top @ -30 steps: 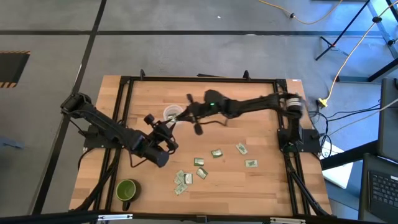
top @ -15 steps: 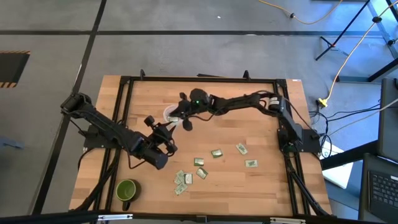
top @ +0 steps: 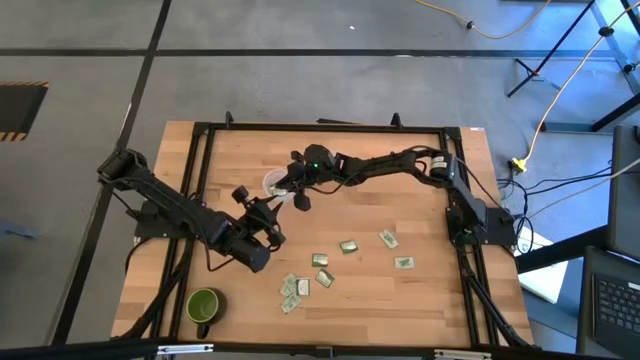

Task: Pick and place Stevia / Truvia into bins
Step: Put the light green stevia packet into the transparent container

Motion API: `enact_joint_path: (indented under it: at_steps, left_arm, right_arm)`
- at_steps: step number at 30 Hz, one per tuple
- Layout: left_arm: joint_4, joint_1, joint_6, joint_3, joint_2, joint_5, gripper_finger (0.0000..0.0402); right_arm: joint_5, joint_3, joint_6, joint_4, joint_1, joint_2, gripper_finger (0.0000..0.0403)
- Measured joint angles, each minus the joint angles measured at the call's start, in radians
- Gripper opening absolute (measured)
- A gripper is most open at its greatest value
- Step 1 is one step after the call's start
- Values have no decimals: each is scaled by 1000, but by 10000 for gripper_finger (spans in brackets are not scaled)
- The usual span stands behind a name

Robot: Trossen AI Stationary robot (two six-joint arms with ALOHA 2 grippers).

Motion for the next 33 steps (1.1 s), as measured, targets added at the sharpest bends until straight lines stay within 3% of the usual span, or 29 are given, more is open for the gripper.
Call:
enact_joint_path:
  at_steps: [14, 21, 26, 33]
  left_arm:
    - [0, 2, 24, 0, 0, -2, 95]
    - [0, 2, 18, 0, 0, 29, 95]
    - [0, 2, 16, 0, 0, 48, 95]
    - [3, 2, -7, 0, 0, 60, 95]
  right_arm:
    - [52, 0, 71, 16, 0, -48, 122]
    - [-89, -29, -18, -295, 15, -229, 125]
    - [-95, -73, -86, -538, 65, -386, 125]
    - [-71, -330, -53, -489, 123, -641, 125]
